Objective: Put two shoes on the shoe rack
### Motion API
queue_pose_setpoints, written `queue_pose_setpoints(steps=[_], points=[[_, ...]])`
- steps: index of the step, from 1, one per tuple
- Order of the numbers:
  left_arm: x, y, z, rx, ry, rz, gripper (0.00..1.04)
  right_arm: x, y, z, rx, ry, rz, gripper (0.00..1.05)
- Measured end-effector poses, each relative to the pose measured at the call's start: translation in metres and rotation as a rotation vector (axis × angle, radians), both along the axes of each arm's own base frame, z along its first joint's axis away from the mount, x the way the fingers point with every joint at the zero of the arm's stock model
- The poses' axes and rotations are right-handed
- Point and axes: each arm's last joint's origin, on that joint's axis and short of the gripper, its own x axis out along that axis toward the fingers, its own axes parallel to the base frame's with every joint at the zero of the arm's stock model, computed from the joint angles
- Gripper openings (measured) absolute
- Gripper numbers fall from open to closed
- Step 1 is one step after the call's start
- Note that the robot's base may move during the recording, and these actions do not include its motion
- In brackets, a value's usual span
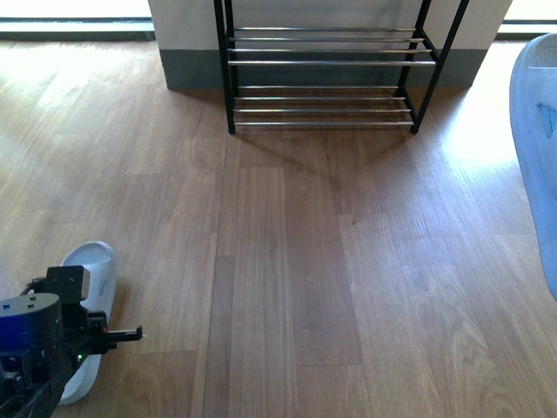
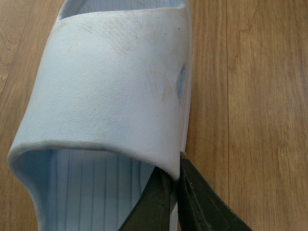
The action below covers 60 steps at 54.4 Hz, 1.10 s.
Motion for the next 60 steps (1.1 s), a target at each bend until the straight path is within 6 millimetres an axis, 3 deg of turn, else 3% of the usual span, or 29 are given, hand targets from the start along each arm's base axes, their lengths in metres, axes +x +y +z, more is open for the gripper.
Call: queue_pose_setpoints(steps=[8,12,17,23,24,26,27,28,29,33,36,40,44,45,47,53,60], points=[[-0.001,-0.001,0.002,0.001,0.007,0.004,0.02,0.0,0.0,0.0,0.0,0.0,0.0,0.01],[-0.007,-0.014,0.026,0.031,0.127,0.061,0.02,0.0,0.0,0.0,-0.001,-0.001,-0.003,0.01],[-0.02,-0.051,0.067,0.139,0.272,0.139,0.02,0.0,0.0,0.0,0.0,0.0,-0.001,0.01],[-0.042,-0.145,0.143,0.375,0.215,0.128,0.02,0.0,0.001,0.0,0.001,0.0,0.004,0.01],[-0.049,-0.172,0.165,0.392,0.172,0.09,0.02,0.0,0.001,0.0,0.002,0.0,0.007,0.01],[-0.054,-0.191,0.19,0.415,0.131,0.069,0.02,0.0,0.001,0.0,0.002,0.0,0.012,0.01],[-0.063,-0.212,0.215,0.405,0.114,0.008,0.02,0.001,0.002,0.0,0.004,-0.001,0.016,0.01],[-0.071,-0.22,0.227,0.415,0.106,-0.023,0.02,0.0,0.002,0.0,0.002,-0.002,0.013,0.01],[-0.078,-0.231,0.269,0.434,0.062,-0.03,0.02,0.001,0.002,0.001,0.0,-0.003,0.014,0.01],[-0.105,-0.204,0.337,0.562,0.059,-0.001,0.02,-0.001,0.0,0.0,-0.001,-0.001,0.003,0.01],[-0.124,-0.181,0.362,0.576,0.055,0.0,0.02,-0.001,-0.003,0.0,-0.009,0.002,-0.026,0.01],[-0.145,-0.16,0.378,0.494,0.051,-0.029,0.02,-0.001,-0.002,0.001,-0.01,-0.004,-0.022,0.01],[-0.16,-0.139,0.399,0.359,0.006,-0.037,0.02,0.0,0.001,0.001,0.001,-0.006,0.012,0.01],[-0.17,-0.123,0.417,0.295,-0.074,0.005,0.02,0.0,0.002,0.001,-0.001,-0.004,0.024,0.01],[-0.181,-0.108,0.43,0.21,-0.129,0.019,0.02,0.0,0.002,0.0,-0.002,0.0,0.02,0.01],[-0.193,-0.074,0.422,0.103,-0.1,0.06,0.02,0.0,0.001,0.0,-0.003,-0.001,0.006,0.01],[-0.203,-0.045,0.446,-0.053,-0.198,0.15,0.02,0.0,0.001,0.0,-0.004,0.001,0.004,0.01]])
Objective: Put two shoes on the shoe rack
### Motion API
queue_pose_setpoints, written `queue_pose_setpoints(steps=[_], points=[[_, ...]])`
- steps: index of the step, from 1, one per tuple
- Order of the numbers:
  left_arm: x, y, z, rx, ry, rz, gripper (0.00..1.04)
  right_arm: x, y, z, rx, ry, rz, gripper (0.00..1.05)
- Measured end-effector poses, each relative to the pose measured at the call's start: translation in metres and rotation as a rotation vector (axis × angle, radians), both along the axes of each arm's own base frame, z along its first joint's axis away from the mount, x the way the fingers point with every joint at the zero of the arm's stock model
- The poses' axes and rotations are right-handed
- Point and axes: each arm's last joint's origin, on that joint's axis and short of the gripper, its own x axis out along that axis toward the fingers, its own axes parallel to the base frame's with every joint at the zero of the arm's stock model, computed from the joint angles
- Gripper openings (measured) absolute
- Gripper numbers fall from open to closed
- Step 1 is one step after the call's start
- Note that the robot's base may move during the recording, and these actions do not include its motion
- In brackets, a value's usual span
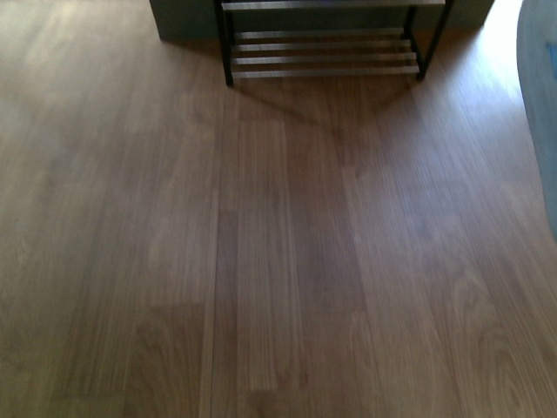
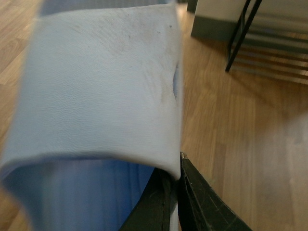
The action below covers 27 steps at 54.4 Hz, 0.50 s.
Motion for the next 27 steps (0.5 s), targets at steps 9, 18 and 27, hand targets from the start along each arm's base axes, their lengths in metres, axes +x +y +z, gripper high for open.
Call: queue_pose_setpoints(steps=[9,18,27], points=[[-0.001,0.034,0.004,-0.021,-0.002,0.152,0.02,0.0,0.0,0.0,0.001,0.0,0.001,0.01],[0.001,0.05,0.003,-0.018,0.013,0.227,0.02,0.0,-0.001,0.0,0.0,0.0,-0.002,0.01],[0.001,0.042,0.011,0.009,-0.015,0.13,0.02,0.0,0.0,0.0,0.002,0.0,0.002,0.01]])
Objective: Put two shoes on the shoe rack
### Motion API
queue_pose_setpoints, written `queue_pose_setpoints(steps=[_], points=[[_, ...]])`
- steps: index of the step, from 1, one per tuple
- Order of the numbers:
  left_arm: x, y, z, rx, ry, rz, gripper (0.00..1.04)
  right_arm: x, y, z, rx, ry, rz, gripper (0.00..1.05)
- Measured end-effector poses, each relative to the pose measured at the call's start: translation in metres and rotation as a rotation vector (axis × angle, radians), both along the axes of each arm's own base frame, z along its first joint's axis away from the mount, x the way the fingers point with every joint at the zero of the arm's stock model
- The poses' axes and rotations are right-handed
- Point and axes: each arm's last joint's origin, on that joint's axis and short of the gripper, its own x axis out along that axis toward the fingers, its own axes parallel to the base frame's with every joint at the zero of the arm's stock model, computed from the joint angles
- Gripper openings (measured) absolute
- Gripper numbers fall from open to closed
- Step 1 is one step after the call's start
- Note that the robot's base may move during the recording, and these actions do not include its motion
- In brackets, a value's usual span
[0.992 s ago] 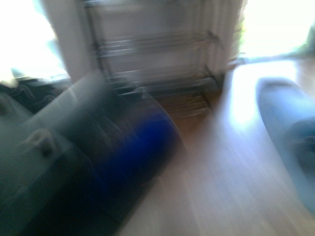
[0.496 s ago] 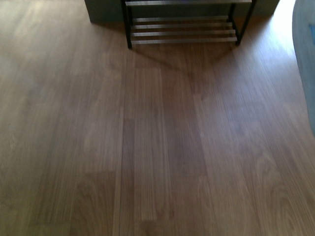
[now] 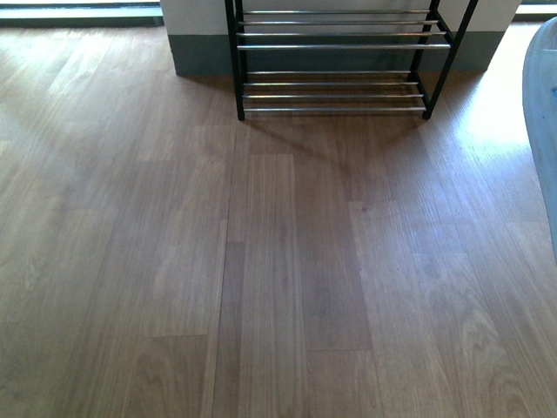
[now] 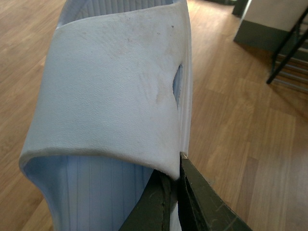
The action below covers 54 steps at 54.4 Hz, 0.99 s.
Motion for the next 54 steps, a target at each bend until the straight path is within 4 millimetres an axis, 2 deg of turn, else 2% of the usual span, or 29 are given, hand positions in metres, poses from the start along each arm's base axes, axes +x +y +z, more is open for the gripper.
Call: queue_pose_setpoints(steps=[15,24,36,54], points=[[0.0,-0.012,0.004,0.031,-0.027,-0.092,0.02,0.0,0.0,0.0,-0.001,0.0,-0.002,0.01],[-0.001,-0.021,0.014,0.051,-0.075,-0.114,0.02,0.0,0.0,0.0,-0.001,0.0,-0.003,0.01],[-0.002,-0.031,0.014,0.051,-0.094,-0.17,0.02,0.0,0.0,0.0,-0.001,0.0,-0.003,0.01],[-0.002,-0.032,0.014,0.043,-0.096,-0.18,0.02,0.0,0.0,0.0,-0.001,0.0,-0.003,0.01]])
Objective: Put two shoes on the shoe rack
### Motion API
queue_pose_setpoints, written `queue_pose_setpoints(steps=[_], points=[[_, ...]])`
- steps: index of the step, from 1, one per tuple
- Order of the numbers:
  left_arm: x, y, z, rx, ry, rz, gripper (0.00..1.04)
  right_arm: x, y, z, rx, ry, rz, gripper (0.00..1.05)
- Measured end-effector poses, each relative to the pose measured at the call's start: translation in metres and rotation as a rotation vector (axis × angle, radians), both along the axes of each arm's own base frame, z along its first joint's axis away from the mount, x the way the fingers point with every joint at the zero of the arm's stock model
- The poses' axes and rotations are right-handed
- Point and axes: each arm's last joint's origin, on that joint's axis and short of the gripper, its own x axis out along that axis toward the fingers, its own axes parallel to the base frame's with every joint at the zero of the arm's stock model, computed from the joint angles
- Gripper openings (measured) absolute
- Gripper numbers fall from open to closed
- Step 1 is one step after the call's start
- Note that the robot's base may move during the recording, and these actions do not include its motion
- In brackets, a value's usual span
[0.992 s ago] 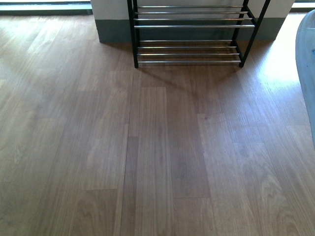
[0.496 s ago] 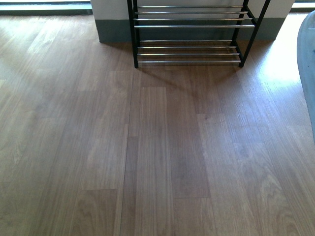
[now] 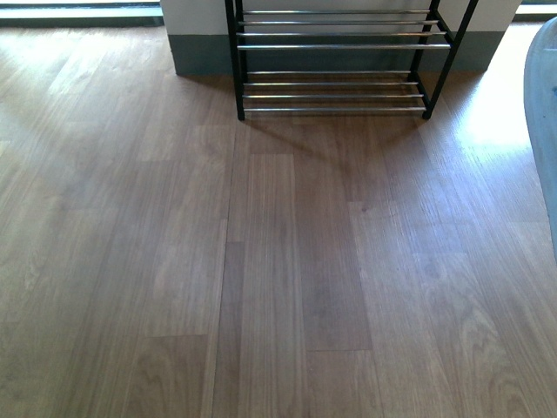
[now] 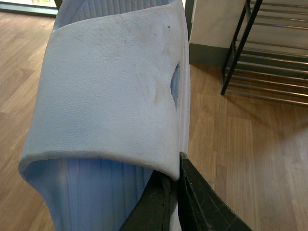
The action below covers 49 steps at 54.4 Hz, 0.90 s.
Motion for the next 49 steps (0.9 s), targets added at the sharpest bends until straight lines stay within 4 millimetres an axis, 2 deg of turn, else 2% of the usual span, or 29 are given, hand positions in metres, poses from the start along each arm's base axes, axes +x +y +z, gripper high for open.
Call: queue_pose_setpoints(steps=[49], points=[[0.0001,0.0,-0.0002,-0.001,0.0,0.001,0.02,0.0,0.0,0.0,0.0,0.0,0.0,0.01]])
